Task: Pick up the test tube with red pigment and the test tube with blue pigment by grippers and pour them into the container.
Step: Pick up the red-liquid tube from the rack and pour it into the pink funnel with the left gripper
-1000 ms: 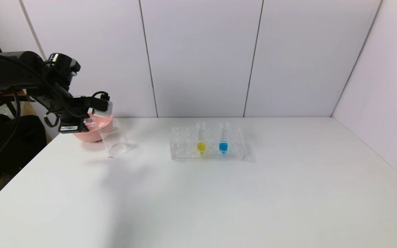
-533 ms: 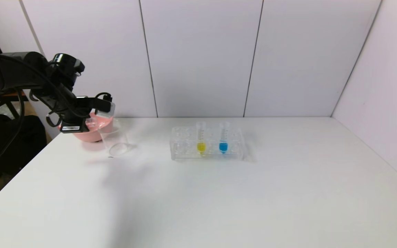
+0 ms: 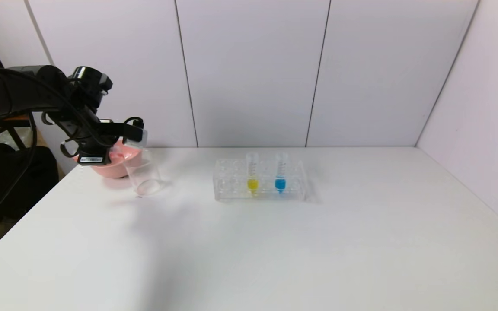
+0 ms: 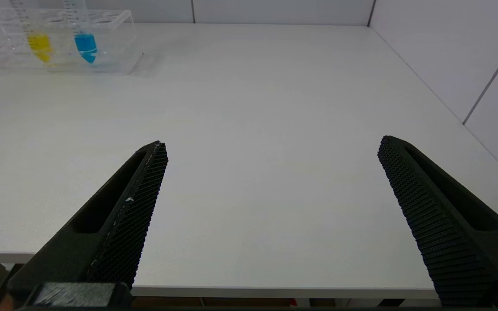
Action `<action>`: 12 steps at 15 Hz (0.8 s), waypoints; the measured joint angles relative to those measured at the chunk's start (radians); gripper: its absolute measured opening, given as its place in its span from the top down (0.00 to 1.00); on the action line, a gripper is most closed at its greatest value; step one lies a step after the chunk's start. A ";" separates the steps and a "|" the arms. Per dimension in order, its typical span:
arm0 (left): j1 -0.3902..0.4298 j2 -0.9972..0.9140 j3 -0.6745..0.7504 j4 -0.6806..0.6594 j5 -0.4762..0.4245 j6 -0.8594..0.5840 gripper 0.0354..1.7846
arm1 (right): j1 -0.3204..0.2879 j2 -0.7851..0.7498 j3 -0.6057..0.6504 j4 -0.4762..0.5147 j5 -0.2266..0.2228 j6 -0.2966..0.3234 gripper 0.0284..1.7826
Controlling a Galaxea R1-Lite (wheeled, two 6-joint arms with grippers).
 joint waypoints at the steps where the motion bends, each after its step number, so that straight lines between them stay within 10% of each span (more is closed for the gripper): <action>1: -0.005 0.003 -0.001 -0.003 0.004 -0.004 0.76 | 0.000 0.000 0.000 0.000 0.000 0.000 0.00; 12: -0.017 0.009 -0.003 -0.003 0.041 -0.005 0.76 | 0.000 0.000 0.000 0.000 0.000 0.000 0.00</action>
